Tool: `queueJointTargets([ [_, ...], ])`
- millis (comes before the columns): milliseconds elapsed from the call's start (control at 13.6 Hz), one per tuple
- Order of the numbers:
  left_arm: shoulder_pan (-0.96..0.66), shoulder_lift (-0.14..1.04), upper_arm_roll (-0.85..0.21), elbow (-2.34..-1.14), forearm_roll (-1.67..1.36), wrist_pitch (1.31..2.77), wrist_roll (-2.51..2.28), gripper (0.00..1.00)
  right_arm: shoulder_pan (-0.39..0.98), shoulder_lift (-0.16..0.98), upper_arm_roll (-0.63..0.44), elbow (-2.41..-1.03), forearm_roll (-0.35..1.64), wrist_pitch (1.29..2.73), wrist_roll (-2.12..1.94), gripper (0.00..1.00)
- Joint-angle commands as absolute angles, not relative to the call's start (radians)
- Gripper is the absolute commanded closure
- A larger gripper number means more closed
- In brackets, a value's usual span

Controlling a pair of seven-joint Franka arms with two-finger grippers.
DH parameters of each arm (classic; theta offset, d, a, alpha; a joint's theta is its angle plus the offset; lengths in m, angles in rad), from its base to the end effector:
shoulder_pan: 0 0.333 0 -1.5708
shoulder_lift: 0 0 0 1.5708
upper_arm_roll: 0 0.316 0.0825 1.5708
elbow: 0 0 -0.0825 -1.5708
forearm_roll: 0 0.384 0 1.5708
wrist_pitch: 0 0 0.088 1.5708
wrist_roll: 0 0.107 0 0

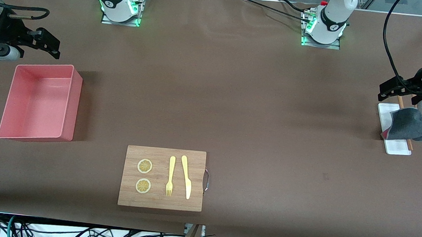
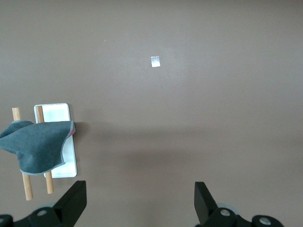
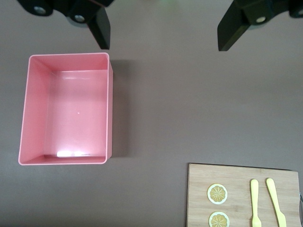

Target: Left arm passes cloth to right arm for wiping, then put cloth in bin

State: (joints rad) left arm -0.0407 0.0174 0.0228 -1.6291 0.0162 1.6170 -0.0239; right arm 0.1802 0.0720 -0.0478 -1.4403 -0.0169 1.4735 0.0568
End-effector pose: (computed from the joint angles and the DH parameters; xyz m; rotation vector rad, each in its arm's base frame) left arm 0.5619 -0.0085 0.5912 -3.1241 -0.0078 0.0455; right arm 0.5624 0.0741 0.6368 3.1151 0.1158 -0.0571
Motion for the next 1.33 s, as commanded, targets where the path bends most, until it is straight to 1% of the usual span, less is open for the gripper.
queueJointTargets([
  [0, -0.049, 0.021, 0.029, -1.612, 0.023, 1.615, -0.032, 0.00, 0.184, 0.058, -0.051, -1.453, -0.008, 1.477, 0.071, 0.00],
  [221, -0.049, 0.021, 0.029, -1.612, 0.023, 1.614, -0.032, 0.00, 0.184, 0.045, -0.052, -1.477, -0.002, 1.477, 0.071, 0.00],
  [295, -0.048, 0.021, 0.031, -1.612, 0.023, 1.614, -0.032, 0.00, 0.184, 0.029, -0.057, -1.505, 0.000, 1.480, 0.071, 0.00],
  [442, -0.048, 0.023, 0.031, -1.614, 0.021, 1.614, -0.031, 0.00, 0.184, -0.033, -0.057, -1.595, -0.002, 1.534, 0.071, 0.00],
  [516, -0.049, 0.025, 0.031, -1.614, 0.021, 1.614, -0.029, 0.00, 0.184, -0.046, -0.057, -1.611, -0.002, 1.551, 0.071, 0.00],
  [885, -0.051, 0.018, 0.020, -1.623, 0.021, 1.589, -0.037, 0.00, 0.184, -0.017, -0.054, -1.569, -0.006, 1.552, 0.063, 0.00],
  [1253, -0.049, 0.018, 0.021, -1.624, 0.021, 1.574, -0.031, 0.00, 0.184, -0.015, -0.052, -1.568, -0.006, 1.545, 0.063, 0.00],
])
